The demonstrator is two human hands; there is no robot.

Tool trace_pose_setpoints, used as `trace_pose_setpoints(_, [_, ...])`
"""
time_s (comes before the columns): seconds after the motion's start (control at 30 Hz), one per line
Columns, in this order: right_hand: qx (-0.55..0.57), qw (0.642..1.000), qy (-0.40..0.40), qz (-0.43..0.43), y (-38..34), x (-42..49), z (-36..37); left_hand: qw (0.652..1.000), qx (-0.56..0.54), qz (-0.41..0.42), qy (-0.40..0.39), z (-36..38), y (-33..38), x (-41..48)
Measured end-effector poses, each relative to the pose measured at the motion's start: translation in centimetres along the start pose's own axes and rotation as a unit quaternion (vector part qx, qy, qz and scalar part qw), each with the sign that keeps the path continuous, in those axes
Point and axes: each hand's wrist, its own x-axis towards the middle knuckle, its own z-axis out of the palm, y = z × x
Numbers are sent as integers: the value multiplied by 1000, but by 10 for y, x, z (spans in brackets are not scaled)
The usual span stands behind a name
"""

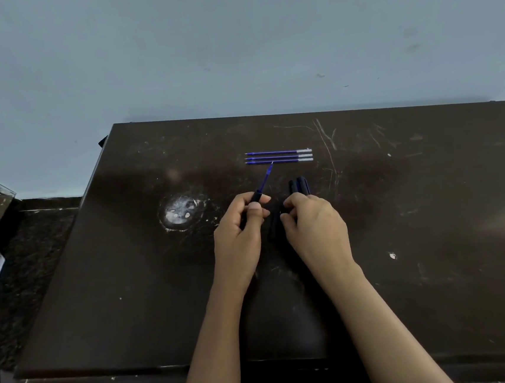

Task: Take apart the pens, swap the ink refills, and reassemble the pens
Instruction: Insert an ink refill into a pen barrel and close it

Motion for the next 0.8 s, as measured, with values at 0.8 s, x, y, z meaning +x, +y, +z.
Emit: trace_pose_setpoints(0.8, [628,765,49,137,3,21,-24,999,24,26,-18,-1,3,-2])
